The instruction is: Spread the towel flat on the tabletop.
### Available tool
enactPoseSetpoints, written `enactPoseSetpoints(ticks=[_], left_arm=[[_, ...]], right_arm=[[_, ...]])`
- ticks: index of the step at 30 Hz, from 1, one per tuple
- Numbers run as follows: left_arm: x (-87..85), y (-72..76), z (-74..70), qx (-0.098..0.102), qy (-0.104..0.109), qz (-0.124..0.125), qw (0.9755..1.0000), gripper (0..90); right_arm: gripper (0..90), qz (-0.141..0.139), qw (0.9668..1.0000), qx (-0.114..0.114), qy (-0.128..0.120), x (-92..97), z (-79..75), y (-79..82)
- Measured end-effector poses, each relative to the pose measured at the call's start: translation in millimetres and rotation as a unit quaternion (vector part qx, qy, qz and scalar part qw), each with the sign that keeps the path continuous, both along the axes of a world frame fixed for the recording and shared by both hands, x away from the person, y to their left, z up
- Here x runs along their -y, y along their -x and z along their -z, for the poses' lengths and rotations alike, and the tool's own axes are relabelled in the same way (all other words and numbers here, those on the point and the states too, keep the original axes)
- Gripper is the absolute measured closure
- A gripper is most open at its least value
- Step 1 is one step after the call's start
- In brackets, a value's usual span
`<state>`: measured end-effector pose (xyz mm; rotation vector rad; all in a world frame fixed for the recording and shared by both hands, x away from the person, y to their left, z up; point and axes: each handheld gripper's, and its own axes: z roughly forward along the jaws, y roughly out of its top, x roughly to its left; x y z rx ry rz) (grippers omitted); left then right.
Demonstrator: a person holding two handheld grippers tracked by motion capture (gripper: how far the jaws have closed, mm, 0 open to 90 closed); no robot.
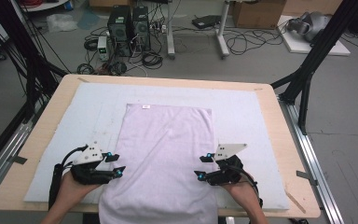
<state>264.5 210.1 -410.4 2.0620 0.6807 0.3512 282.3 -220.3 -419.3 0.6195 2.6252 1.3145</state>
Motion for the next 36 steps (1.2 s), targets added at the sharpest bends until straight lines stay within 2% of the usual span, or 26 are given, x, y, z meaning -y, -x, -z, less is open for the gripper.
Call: enactPoseSetpoints(ticks=[4,8,13,15,20,22,31,34,36], left_arm=[[0.7,-16.7,0.6,0.005,0.006,-0.015,0.9999,47.0],[-1.4,-30.8,-1.7,0.009,0.021,-0.031,0.9993,44.5],[-2.0,-40.0,-2.6,0.009,0.041,-0.043,0.9982,38.9],[-1.1,-41.8,0.0,0.007,0.042,-0.048,0.9979,32.5],[-1.6,-45.3,5.1,0.004,0.024,-0.048,0.9986,29.3],[-3.6,-45.3,5.7,0.005,0.019,-0.049,0.9986,29.3],[-7.9,-46.0,9.4,0.004,0.007,-0.057,0.9984,29.5],[-7.7,-47.0,10.4,0.003,0.008,-0.057,0.9983,29.0],[-7.2,-47.3,10.4,0.004,0.008,-0.056,0.9984,29.0]], right_arm=[[37.7,0.018,0.9998,0.004,-0.005,5.3,-1.0,-12.3],[36.3,0.031,0.9994,0.006,-0.012,8.2,-3.0,-25.5],[34.3,0.039,0.9990,0.011,-0.017,9.6,-8.3,-39.4],[30.7,0.040,0.9988,0.013,-0.026,9.4,-10.2,-44.8],[27.8,0.047,0.9981,0.020,-0.033,7.5,-10.1,-54.1],[26.6,0.051,0.9980,0.016,-0.033,7.1,-8.2,-56.6],[23.6,0.055,0.9984,0.013,-0.006,1.7,-4.8,-54.5],[23.3,0.058,0.9983,0.008,-0.009,1.9,-3.8,-53.3],[22.5,0.059,0.9981,0.015,-0.007,1.4,-4.2,-52.5]])
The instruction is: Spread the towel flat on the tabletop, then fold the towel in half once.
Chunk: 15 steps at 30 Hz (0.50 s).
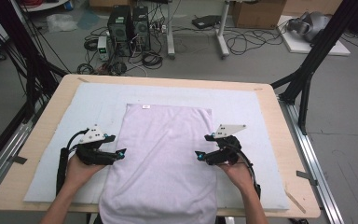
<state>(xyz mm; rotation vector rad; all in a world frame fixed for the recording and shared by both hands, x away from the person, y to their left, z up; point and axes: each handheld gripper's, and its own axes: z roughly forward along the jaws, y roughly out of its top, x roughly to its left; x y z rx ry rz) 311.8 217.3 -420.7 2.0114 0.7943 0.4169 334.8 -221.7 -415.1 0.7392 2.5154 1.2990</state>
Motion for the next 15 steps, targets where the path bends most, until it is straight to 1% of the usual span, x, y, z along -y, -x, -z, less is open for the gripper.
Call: enactPoseSetpoints(ticks=[2,5,8,12,15], left_arm=[[0.5,-0.5,0.3,-0.001,-0.002,0.003,1.0000,29.0],[0.8,0.0,0.3,0.001,-0.002,0.004,1.0000,29.0],[-0.2,-0.2,0.0,0.001,-0.003,0.005,1.0000,29.1],[0.0,-0.5,0.6,0.001,-0.006,0.005,1.0000,29.1],[-0.3,-0.9,0.6,0.000,-0.006,0.008,1.0000,29.3]], right_arm=[[21.9,0.002,1.0000,0.002,0.000,-0.1,-0.5,0.7],[21.5,0.004,1.0000,-0.003,0.003,-0.3,0.0,1.2],[21.6,0.000,1.0000,-0.007,0.005,-1.7,1.0,1.1],[21.7,-0.005,0.9999,-0.005,0.010,-3.8,1.0,2.2],[21.7,-0.005,1.0000,0.001,0.006,-3.7,-0.5,2.9]])
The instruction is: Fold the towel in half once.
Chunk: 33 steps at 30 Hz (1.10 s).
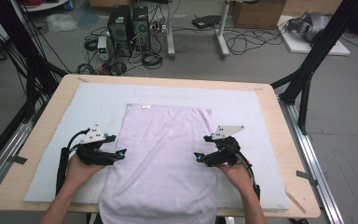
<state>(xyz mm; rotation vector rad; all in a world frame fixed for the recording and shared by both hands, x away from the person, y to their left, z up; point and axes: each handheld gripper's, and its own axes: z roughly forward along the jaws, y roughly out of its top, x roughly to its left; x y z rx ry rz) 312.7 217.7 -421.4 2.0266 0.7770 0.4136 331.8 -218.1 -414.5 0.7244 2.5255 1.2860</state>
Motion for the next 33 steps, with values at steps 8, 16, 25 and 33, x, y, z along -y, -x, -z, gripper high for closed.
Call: enactPoseSetpoints(ticks=[8,16,25,33], left_arm=[[-1.9,-1.3,0.5,-0.002,0.001,0.000,1.0000,29.6],[-2.4,-3.2,-8.5,0.009,-0.011,0.001,0.9999,30.5],[-8.2,-45.6,-28.2,0.003,-0.007,-0.001,1.0000,33.8],[-6.6,-96.8,-42.5,-0.022,-0.009,0.028,0.9993,40.1]], right_arm=[[21.8,0.001,1.0000,-0.001,0.000,-0.8,0.9,-1.0],[23.6,0.002,0.9999,0.008,-0.012,8.2,-3.7,-5.7],[25.4,0.017,0.9998,0.003,-0.007,23.9,-26.5,-41.3],[31.8,0.020,0.9997,-0.013,0.009,22.9,-41.3,-82.8]])
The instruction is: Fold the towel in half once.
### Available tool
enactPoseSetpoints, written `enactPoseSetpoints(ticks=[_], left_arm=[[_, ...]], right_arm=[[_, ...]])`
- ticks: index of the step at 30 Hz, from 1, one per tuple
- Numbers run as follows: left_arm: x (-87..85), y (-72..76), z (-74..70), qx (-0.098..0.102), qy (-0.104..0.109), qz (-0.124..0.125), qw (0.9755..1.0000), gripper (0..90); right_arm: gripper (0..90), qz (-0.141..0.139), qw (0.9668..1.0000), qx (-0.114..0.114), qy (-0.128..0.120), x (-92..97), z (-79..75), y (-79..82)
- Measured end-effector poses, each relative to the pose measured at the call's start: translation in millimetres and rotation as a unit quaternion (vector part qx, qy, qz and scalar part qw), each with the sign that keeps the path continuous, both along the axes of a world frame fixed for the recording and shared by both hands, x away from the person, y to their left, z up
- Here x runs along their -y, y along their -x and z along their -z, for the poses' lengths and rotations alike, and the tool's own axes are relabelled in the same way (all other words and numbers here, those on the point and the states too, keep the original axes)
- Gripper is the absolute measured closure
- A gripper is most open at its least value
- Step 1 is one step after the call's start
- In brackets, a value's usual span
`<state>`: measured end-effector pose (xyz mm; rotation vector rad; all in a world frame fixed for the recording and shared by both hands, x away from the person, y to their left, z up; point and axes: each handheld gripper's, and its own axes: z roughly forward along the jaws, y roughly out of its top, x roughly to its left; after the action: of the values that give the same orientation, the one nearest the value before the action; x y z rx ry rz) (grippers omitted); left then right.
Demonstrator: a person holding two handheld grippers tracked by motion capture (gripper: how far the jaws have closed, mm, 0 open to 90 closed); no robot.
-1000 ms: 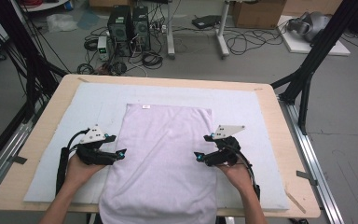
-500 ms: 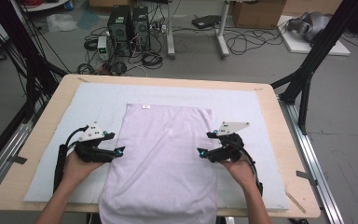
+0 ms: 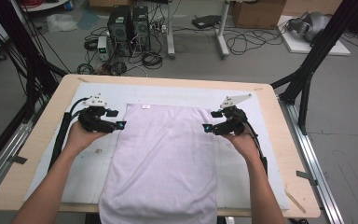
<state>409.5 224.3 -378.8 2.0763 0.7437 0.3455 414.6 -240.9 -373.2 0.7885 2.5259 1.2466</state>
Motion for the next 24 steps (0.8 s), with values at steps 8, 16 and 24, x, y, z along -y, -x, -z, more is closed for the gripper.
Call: enactPoseSetpoints(ticks=[8,16,24], left_arm=[[0.6,-23.9,20.1,0.007,-0.019,-0.037,0.9991,52.7],[12.4,-34.1,43.5,-0.024,-0.046,-0.044,0.9977,53.0],[17.3,-40.6,60.4,-0.047,-0.068,-0.074,0.9938,57.3]], right_arm=[[38.6,0.018,0.9990,-0.030,0.027,-0.3,20.8,-27.6],[43.8,0.044,0.9979,-0.032,0.037,1.4,45.8,-32.1],[54.2,0.073,0.9940,-0.026,0.078,5.3,61.8,-35.3]])
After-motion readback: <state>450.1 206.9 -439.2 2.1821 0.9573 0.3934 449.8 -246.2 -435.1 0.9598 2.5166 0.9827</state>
